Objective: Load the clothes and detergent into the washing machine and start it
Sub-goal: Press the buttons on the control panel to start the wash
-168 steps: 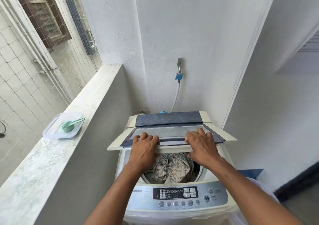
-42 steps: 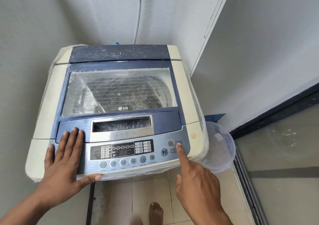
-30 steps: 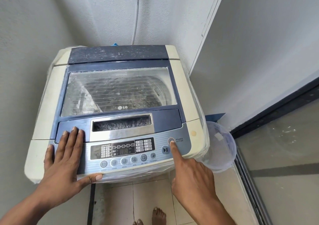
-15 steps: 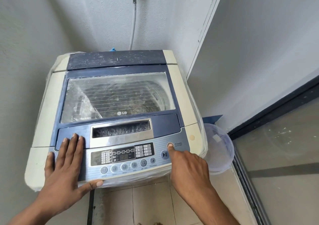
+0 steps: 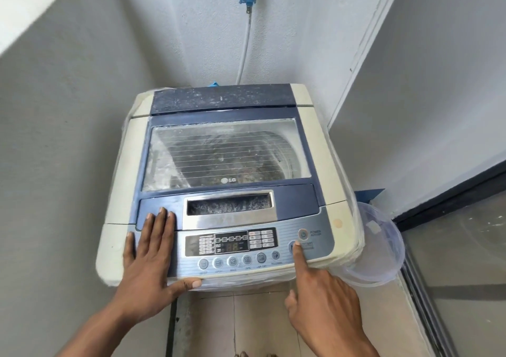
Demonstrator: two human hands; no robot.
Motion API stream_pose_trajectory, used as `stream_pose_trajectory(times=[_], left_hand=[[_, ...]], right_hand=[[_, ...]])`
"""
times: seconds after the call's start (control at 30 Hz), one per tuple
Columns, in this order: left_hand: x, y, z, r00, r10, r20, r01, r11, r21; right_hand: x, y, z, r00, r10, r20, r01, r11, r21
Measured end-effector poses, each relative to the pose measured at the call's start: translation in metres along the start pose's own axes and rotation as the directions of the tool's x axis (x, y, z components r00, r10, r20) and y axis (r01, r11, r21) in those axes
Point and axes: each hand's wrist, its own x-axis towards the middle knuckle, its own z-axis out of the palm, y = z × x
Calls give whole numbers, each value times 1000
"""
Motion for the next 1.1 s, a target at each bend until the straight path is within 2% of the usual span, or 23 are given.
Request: stream_pose_trajectory(times=[0.3, 0.93, 1.0, 1.1], left_hand=[[-1, 3, -5, 1000, -8, -11, 8, 1000, -16], [0, 5, -4, 1000, 4, -16, -5, 999, -32], [0, 5, -4, 1000, 5, -24, -6, 999, -42], [-1, 6, -1, 999, 5, -52, -9, 998, -62]], right_hand=[[-6, -36, -8, 999, -5, 52, 6, 1000, -12], [-3, -74, 1, 967, -203, 153, 201, 979, 29], [-3, -73, 7, 974, -205, 100, 201, 978, 50], [7, -64, 25, 961, -203, -187, 242, 946, 215]])
